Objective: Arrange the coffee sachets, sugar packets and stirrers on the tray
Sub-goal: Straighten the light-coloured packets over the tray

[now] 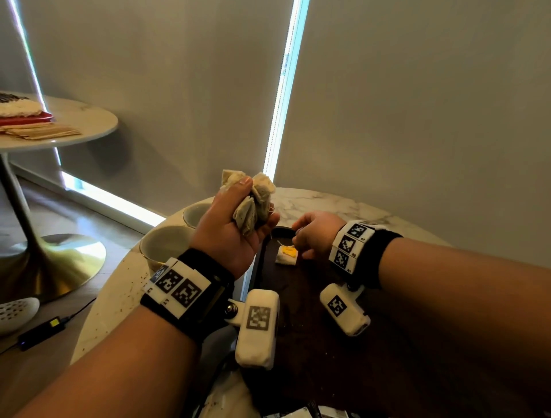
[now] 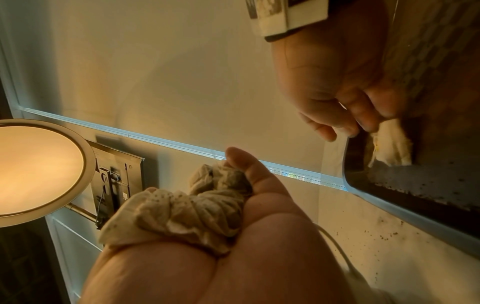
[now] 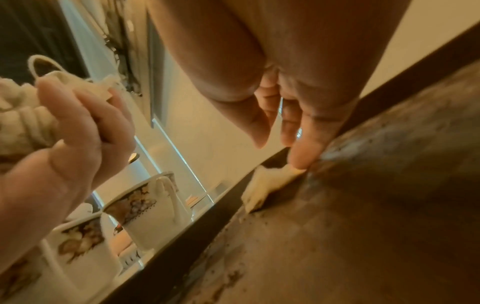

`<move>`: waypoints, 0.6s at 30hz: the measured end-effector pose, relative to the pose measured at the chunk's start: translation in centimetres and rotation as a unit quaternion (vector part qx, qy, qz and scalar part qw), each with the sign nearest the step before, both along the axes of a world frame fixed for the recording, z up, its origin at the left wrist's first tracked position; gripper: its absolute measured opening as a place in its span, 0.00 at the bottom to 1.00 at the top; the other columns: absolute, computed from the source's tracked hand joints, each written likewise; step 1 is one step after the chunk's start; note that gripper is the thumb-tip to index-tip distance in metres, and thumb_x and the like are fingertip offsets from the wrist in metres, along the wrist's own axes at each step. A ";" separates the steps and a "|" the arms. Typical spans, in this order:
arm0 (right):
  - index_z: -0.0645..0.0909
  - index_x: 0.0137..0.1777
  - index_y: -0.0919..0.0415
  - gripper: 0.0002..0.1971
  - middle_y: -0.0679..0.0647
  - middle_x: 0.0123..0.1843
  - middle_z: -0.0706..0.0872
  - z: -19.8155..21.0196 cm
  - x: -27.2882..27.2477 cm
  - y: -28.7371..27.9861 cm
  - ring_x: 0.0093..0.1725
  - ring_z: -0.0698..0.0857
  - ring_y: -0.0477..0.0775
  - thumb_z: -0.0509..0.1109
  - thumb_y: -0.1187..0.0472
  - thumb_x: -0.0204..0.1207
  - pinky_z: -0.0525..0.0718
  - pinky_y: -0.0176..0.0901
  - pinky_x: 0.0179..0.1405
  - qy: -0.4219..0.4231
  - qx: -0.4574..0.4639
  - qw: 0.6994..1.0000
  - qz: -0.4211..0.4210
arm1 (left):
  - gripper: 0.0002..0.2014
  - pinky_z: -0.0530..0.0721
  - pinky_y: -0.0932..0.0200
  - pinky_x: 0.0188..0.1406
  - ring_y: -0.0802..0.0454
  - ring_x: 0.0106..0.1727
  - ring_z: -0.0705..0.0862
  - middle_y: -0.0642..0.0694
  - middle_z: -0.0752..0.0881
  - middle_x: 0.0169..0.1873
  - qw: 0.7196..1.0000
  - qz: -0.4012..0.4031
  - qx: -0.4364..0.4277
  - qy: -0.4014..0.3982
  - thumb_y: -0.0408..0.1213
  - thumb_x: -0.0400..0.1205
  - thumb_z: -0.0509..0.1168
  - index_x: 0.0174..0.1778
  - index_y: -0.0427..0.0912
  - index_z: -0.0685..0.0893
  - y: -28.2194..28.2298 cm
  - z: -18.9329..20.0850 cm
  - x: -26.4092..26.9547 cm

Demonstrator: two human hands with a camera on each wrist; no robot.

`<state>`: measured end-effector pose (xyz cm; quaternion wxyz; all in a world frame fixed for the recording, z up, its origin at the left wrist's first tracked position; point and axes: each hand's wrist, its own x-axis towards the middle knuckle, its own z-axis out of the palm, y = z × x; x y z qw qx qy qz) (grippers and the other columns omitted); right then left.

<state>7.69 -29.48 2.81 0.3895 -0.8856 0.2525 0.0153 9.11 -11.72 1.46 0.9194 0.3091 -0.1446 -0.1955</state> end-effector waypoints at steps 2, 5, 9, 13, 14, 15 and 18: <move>0.84 0.54 0.51 0.11 0.51 0.51 0.87 1.1 -0.9 0.1 0.49 0.85 0.50 0.74 0.66 0.75 0.83 0.40 0.39 -0.004 -0.105 0.994 0.033 | 0.17 0.89 0.53 0.44 0.50 0.45 0.88 0.42 0.86 0.50 1.000 -0.001 -0.012 0.001 0.45 0.79 0.71 0.60 0.41 0.79 0.0 0.1 -0.1; 0.85 0.61 0.47 0.13 0.46 0.55 0.87 2.0 -2.6 0.4 0.55 0.84 0.48 0.71 0.58 0.78 0.82 0.41 0.52 0.071 -0.202 0.967 0.141 | 0.17 0.90 0.54 0.44 0.50 0.43 0.88 0.43 0.87 0.47 1.000 -0.001 -0.021 -0.004 0.46 0.76 0.70 0.57 0.42 0.80 0.0 0.1 -0.3; 0.74 0.79 0.43 0.26 0.46 0.71 0.81 1.5 -4.5 1.5 0.70 0.80 0.51 0.70 0.48 0.80 0.77 0.48 0.72 0.166 -0.282 0.911 0.252 | 0.13 0.90 0.54 0.45 0.51 0.42 0.90 0.44 0.89 0.45 0.999 -0.011 -0.021 -0.022 0.45 0.80 0.70 0.55 0.42 0.80 0.1 0.0 -0.2; 0.70 0.82 0.46 0.30 0.49 0.74 0.79 0.6 -4.8 2.1 0.71 0.79 0.53 0.69 0.44 0.80 0.77 0.48 0.70 0.193 -0.317 0.884 0.286 | 0.16 0.90 0.53 0.46 0.50 0.43 0.90 0.43 0.88 0.48 1.000 -0.006 -0.013 -0.014 0.46 0.77 0.70 0.56 0.42 0.80 0.1 -0.2 0.0; 0.70 0.82 0.47 0.29 0.50 0.74 0.80 0.5 -4.6 2.2 0.71 0.79 0.53 0.69 0.44 0.81 0.77 0.49 0.70 0.195 -0.322 0.881 0.287 | 0.17 0.89 0.53 0.46 0.50 0.43 0.90 0.42 0.87 0.49 1.000 -0.005 -0.013 -0.013 0.46 0.76 0.71 0.56 0.42 0.80 0.0 -0.2 0.0; 0.71 0.81 0.48 0.29 0.51 0.73 0.80 0.4 -4.3 2.3 0.71 0.79 0.53 0.68 0.44 0.81 0.77 0.49 0.70 0.195 -0.329 0.878 0.289 | 0.18 0.89 0.53 0.45 0.50 0.44 0.89 0.42 0.86 0.50 1.000 -0.006 -0.012 -0.010 0.46 0.76 0.71 0.57 0.42 0.80 0.0 -0.1 0.0; 0.72 0.81 0.51 0.28 0.52 0.74 0.80 -0.1 -3.5 2.5 0.72 0.79 0.55 0.67 0.44 0.82 0.78 0.51 0.72 0.192 -0.349 0.871 0.290 | 0.21 0.89 0.53 0.46 0.50 0.45 0.89 0.42 0.86 0.51 1.000 -0.007 -0.018 -0.009 0.46 0.74 0.71 0.59 0.42 0.79 -0.1 0.0 0.0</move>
